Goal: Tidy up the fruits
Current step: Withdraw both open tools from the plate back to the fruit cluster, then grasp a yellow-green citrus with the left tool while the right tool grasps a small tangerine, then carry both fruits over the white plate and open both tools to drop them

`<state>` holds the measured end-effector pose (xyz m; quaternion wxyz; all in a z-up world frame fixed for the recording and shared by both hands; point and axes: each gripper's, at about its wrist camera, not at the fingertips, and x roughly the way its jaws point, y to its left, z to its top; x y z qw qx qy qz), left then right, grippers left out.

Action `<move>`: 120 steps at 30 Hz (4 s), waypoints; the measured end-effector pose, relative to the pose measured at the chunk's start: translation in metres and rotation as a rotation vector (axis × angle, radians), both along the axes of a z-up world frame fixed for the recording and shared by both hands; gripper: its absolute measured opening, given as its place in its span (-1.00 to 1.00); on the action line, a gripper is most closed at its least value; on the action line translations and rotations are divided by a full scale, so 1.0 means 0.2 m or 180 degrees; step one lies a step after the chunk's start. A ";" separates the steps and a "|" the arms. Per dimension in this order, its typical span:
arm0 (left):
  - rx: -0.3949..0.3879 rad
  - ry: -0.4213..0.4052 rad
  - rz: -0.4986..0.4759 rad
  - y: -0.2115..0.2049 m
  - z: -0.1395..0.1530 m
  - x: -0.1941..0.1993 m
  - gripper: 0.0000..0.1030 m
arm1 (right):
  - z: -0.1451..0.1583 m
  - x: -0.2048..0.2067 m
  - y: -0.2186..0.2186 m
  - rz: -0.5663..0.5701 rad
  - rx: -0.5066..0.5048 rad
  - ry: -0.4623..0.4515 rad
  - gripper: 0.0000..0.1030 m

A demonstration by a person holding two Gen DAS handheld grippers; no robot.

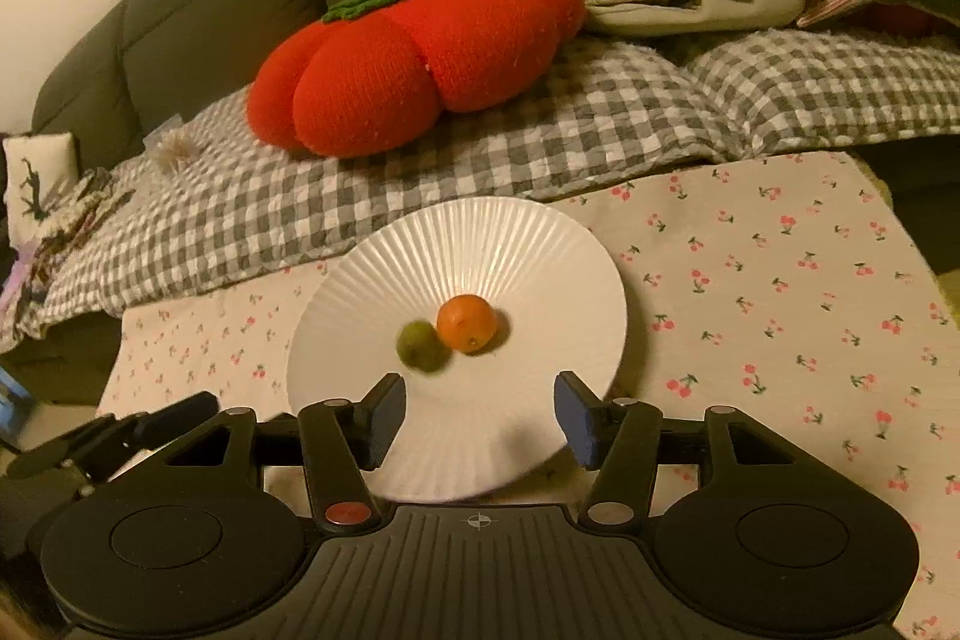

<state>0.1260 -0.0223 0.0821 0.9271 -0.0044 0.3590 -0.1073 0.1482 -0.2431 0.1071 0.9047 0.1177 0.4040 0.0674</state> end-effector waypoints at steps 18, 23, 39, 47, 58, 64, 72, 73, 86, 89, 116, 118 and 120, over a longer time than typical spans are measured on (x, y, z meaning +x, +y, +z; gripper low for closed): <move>-0.0115 0.0475 0.0076 0.14 -0.03 -0.24 0.30 | 0.07 -0.29 0.11 0.0288 -0.0018 0.0010 0.26; -0.0075 0.0507 0.0005 0.12 -0.07 -0.27 0.29 | 0.03 -0.29 0.08 0.0223 0.0011 0.0117 0.26; -0.0416 0.0719 0.0110 0.14 -0.20 -0.22 -0.07 | -0.19 -0.27 0.05 0.0107 0.0452 0.0622 0.26; -0.0485 0.0735 0.0168 0.16 -0.23 -0.19 -0.24 | -0.26 -0.23 0.08 0.0086 0.0604 0.0637 0.26; -0.0564 0.0723 0.0080 0.15 -0.24 -0.17 -0.57 | -0.35 -0.18 0.13 0.0141 0.0618 0.0727 -0.14; -0.0603 0.0728 0.0088 0.15 -0.24 -0.18 -0.58 | -0.36 -0.19 0.14 0.0159 0.0669 0.0735 -0.35; -0.0637 0.0717 0.0134 0.17 -0.22 -0.19 -0.58 | -0.33 -0.20 0.15 0.0170 0.0567 0.0711 -0.36; -0.0650 0.0716 0.0147 0.17 -0.21 -0.19 -0.58 | -0.32 -0.20 0.15 0.0170 0.0558 0.0694 -0.35; -0.0846 0.0560 0.0236 0.23 -0.09 -0.18 -0.58 | -0.21 -0.21 0.11 0.0154 0.0562 0.0525 -0.35; -0.0881 0.0492 0.0246 0.23 -0.06 -0.17 -0.58 | -0.17 -0.21 0.09 0.0126 0.0574 0.0474 -0.35; -0.0738 -0.0020 -0.0264 -0.02 -0.06 0.02 -0.58 | -0.09 -0.06 -0.01 -0.0065 0.0117 -0.0093 -0.35; -0.0691 -0.0046 -0.0325 -0.04 -0.07 0.03 -0.58 | -0.11 -0.05 0.01 0.0004 -0.0057 -0.0170 -0.35; -0.0660 -0.0073 -0.0372 -0.05 -0.08 0.04 -0.58 | -0.12 -0.04 0.03 0.0058 -0.0125 -0.0202 -0.36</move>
